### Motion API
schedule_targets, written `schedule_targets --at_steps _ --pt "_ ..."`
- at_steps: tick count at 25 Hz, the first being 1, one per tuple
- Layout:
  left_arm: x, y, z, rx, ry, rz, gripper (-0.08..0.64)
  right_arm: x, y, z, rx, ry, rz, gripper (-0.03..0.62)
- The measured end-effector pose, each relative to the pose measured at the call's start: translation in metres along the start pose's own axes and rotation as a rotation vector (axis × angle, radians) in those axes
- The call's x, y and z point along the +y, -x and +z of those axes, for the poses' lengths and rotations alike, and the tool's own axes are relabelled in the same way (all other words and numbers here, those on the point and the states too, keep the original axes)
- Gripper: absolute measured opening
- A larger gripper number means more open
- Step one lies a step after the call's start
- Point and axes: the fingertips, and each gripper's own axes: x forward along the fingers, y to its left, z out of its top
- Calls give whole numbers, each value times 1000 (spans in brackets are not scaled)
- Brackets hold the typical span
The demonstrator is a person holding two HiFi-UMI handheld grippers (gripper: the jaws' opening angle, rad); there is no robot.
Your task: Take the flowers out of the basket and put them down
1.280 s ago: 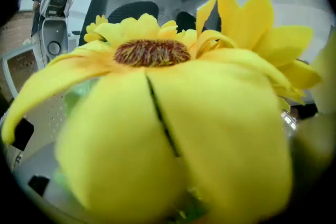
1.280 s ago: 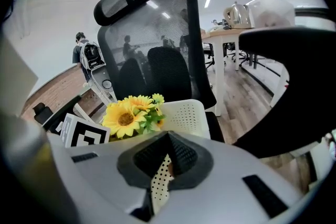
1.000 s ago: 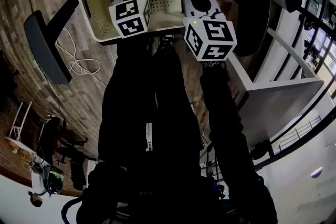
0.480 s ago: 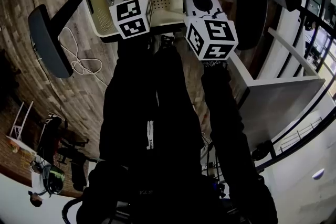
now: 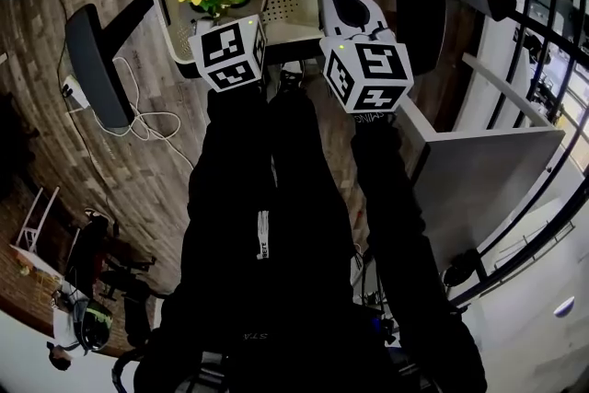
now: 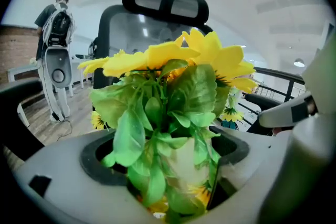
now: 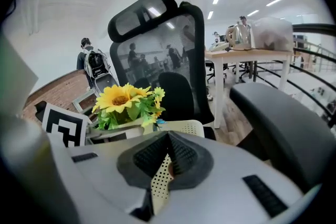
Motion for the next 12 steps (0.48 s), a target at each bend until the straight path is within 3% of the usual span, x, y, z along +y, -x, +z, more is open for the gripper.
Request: schedule_targets --at_steps 5,12 --pt "-3 32 53 -120 9 8 489 11 29 29 -52 17 -5 12" --pt "-20 103 155 -300 -26 -5 489 34 94 93 -148 35 -19 12"
